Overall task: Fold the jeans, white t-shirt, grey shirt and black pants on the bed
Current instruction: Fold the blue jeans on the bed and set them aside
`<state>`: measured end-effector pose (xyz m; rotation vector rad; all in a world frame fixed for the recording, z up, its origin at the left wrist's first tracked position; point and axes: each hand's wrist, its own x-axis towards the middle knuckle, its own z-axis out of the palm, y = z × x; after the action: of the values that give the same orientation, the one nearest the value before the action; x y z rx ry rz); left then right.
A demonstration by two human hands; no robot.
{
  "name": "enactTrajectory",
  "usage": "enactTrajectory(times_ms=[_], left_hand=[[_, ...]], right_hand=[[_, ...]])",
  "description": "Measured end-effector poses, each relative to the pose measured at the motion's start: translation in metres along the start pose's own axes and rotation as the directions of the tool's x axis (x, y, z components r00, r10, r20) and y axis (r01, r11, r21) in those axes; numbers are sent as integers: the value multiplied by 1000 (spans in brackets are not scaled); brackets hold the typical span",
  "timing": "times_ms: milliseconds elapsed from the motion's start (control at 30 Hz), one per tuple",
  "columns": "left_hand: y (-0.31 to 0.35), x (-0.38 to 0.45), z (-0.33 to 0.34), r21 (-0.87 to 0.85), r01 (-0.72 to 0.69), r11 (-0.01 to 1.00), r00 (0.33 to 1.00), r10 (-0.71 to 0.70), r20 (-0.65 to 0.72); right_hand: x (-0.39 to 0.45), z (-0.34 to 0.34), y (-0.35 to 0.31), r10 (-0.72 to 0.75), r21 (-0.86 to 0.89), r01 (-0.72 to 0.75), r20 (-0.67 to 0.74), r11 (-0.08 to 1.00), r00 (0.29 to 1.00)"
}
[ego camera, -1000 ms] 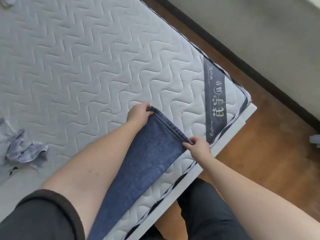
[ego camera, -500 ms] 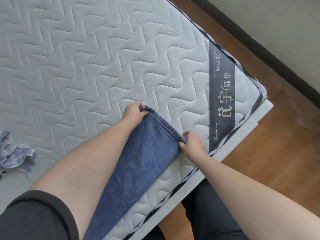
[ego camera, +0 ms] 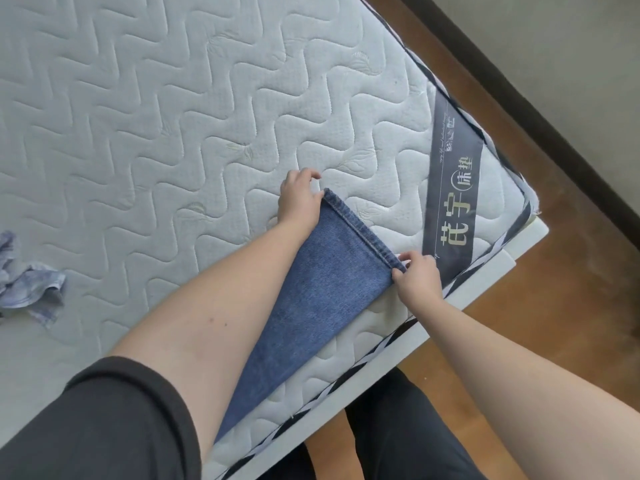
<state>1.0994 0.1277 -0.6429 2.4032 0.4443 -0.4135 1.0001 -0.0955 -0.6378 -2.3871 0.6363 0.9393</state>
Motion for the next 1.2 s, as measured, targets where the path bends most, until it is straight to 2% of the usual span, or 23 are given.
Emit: enactTrajectory(times_ms=[67, 133, 233, 300, 367, 433, 500, 633, 767, 967, 1200], left_hand=[[-8, -13, -7, 11, -26, 1000, 999, 26, -19], [-24, -34, -16, 11, -41, 999, 998, 41, -49], [-61, -78, -30, -3, -16, 1000, 997, 16, -79], [-91, -114, -39, 17, 2, 1000, 997, -1, -81], [-121, -151, -44, 64, 17, 998, 996, -12, -86], [-148, -187, -48, 122, 37, 992, 996, -27, -81], [-173, -222, -52, 155, 69, 985, 997, -62, -51], [-226, -280, -65, 168, 141, 976, 990, -138, -33], [-283, -323, -95, 118, 206, 971, 976, -196, -91], [-383, -386, -153, 0, 265, 964, 948, -261, -184], [-463, -429, -192, -117, 364, 924, 900, -381, -211]], right_hand=[[-10, 1, -3, 5, -50, -11, -114, 999, 993], [-23, 6, -6, -70, -88, 52, -215, 995, 974], [-48, 22, -10, -170, -135, 142, -229, 981, 958], [-65, 37, -12, -247, -151, 224, -153, 963, 957], [-82, 54, -17, -349, -164, 345, 8, 924, 937], [-102, 75, -24, -423, -197, 468, 230, 861, 876], [-123, 99, -33, -444, -230, 548, 380, 804, 811], [-163, 147, -50, -434, -241, 581, 463, 778, 773], [-207, 202, -70, -407, -229, 575, 509, 785, 758], [-259, 272, -101, -501, -204, 645, 477, 737, 723], [-290, 322, -155, -627, -109, 674, 283, 730, 725]])
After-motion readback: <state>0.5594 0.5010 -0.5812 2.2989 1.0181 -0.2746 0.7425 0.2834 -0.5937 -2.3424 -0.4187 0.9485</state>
